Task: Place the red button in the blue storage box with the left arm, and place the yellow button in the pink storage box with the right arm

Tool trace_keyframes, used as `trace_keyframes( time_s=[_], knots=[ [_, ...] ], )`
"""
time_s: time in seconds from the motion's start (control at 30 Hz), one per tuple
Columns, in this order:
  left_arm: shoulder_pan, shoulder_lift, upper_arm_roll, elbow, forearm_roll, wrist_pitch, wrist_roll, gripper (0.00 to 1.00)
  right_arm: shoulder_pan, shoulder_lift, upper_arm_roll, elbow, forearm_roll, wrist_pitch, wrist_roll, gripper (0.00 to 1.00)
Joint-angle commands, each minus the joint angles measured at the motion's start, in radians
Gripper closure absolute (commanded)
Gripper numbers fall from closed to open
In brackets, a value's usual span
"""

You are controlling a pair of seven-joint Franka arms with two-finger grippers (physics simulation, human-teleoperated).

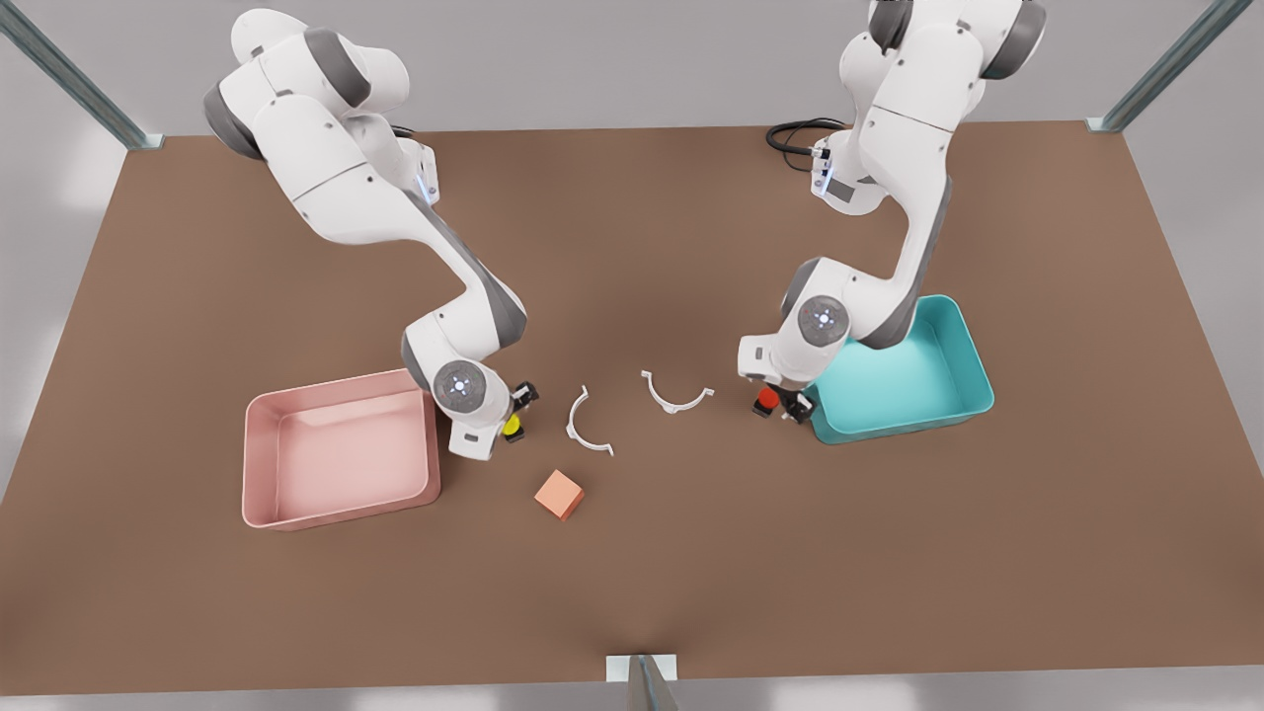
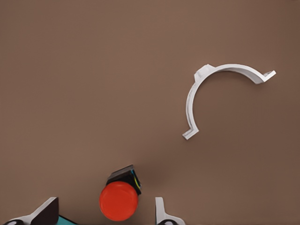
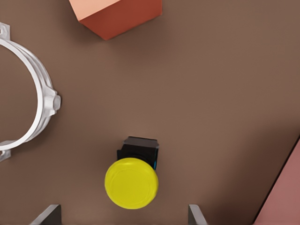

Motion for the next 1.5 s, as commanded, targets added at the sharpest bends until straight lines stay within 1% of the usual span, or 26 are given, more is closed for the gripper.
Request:
trace_keyframes(
  time_s=[0.0, 0.1, 0.17, 0.3, 0.33, 0.37, 0.4, 0.43, 0.5, 0.53, 0.6, 0.63, 0.7, 0.73, 0.8, 0.87, 0.9, 0.97, 1.0, 1.03, 1.07, 1.13, 1.23, 1.33, 1.37, 1.47],
  knots=[
    [0.000, 0.016, 0.001, -0.010, 0.002, 0.115, 0.159, 0.00, 0.000, 0.003, 0.000, -0.012, 0.001, 0.068, 0.069, 0.00],
    [0.000, 0.038, 0.001, -0.015, 0.002, 0.128, 0.159, 0.00, -0.003, 0.036, 0.000, -0.012, 0.001, 0.128, 0.069, 0.00],
    [-0.001, 0.059, 0.001, -0.033, 0.002, 0.175, 0.159, 0.00, -0.002, 0.051, 0.000, -0.012, 0.001, 0.133, 0.069, 0.00],
    [0.000, 0.074, 0.001, -0.042, 0.002, 0.197, 0.159, 0.00, -0.006, 0.079, -0.001, -0.010, -0.002, 0.183, 0.064, 0.00],
    [0.000, 0.076, 0.001, -0.044, 0.002, 0.204, 0.159, 0.00, -0.008, 0.085, -0.003, -0.009, -0.002, 0.188, 0.064, 0.05],
    [0.002, 0.076, 0.001, -0.044, 0.002, 0.204, 0.160, 0.11, -0.005, 0.089, -0.003, -0.010, -0.002, 0.199, 0.064, 0.15],
    [0.003, 0.076, 0.001, -0.044, 0.002, 0.204, 0.165, 0.22, -0.005, 0.091, -0.003, -0.010, -0.004, 0.199, 0.064, 0.22],
    [0.003, 0.078, 0.001, -0.044, 0.002, 0.204, 0.165, 0.21, -0.005, 0.091, -0.003, -0.010, -0.004, 0.199, 0.063, 0.26],
    [0.005, 0.078, 0.001, -0.045, 0.002, 0.204, 0.166, 0.20, -0.005, 0.092, -0.003, -0.010, -0.004, 0.199, 0.061, 0.29],
    [0.005, 0.078, 0.002, -0.050, 0.002, 0.206, 0.168, 0.18, -0.003, 0.102, -0.003, -0.010, -0.004, 0.200, 0.061, 0.29],
    [0.006, 0.081, 0.002, -0.052, 0.002, 0.206, 0.168, 0.18, -0.005, 0.106, -0.003, -0.012, -0.004, 0.202, 0.061, 0.29],
    [0.008, 0.082, 0.004, -0.052, 0.002, 0.214, 0.169, 0.22, -0.005, 0.109, -0.004, -0.016, -0.005, 0.200, 0.061, 0.29],
    [0.006, 0.082, 0.004, -0.053, 0.002, 0.212, 0.171, 0.28, -0.003, 0.109, -0.004, -0.022, -0.005, 0.194, 0.061, 0.29],
    [0.008, 0.082, 0.004, -0.053, 0.002, 0.212, 0.171, 0.30, -0.003, 0.109, -0.004, -0.024, -0.005, 0.194, 0.061, 0.32],
    [0.008, 0.082, 0.005, -0.055, 0.002, 0.212, 0.174, 0.36, -0.005, 0.109, -0.004, -0.024, -0.005, 0.193, 0.060, 0.52],
    [0.008, 0.081, 0.008, -0.053, 0.002, 0.211, 0.174, 0.40, -0.005, 0.108, -0.004, -0.022, -0.005, 0.193, 0.056, 0.55],
    [0.011, 0.081, 0.008, -0.053, 0.002, 0.211, 0.174, 0.42, -0.005, 0.100, -0.004, -0.019, -0.005, 0.191, 0.056, 0.55],
    [0.016, 0.078, 0.010, -0.053, 0.002, 0.211, 0.174, 0.43, -0.002, 0.050, -0.004, -0.013, -0.005, 0.185, 0.056, 0.55],
    [0.016, 0.075, 0.010, -0.053, 0.002, 0.207, 0.180, 0.43, -0.005, 0.005, -0.004, -0.007, -0.005, 0.151, 0.055, 0.55],
    [0.016, 0.064, 0.010, -0.053, 0.002, 0.203, 0.180, 0.43, -0.015, -0.033, -0.004, -0.006, -0.005, 0.148, 0.046, 0.54],
    [0.023, 0.032, 0.013, -0.052, 0.002, 0.177, 0.179, 0.43, -0.057, -0.073, 0.000, -0.006, -0.005, 0.098, -0.029, 0.54],
    [0.019, -0.045, 0.011, -0.041, 0.002, 0.073, 0.168, 0.44, -0.097, -0.147, 0.000, -0.007, -0.005, 0.033, -0.062, 0.54],
    [0.025, -0.163, 0.013, -0.026, 0.002, -0.081, 0.177, 0.44, -0.196, -0.177, 0.000, -0.009, -0.004, -0.005, -0.206, 0.54],
    [0.105, -0.291, 0.017, -0.059, 0.002, -0.230, 0.303, 0.44, -0.276, -0.159, -0.009, -0.015, -0.005, -0.018, -0.296, 0.54],
    [0.132, -0.323, 0.017, -0.099, 0.002, -0.231, 0.349, 0.44, -0.316, -0.141, -0.009, -0.015, -0.004, -0.011, -0.361, 0.54],
    [0.246, -0.392, 0.019, -0.200, -0.001, -0.231, 0.531, 0.44, -0.354, -0.095, -0.007, -0.021, -0.004, -0.014, -0.385, 0.52]
  ],
)
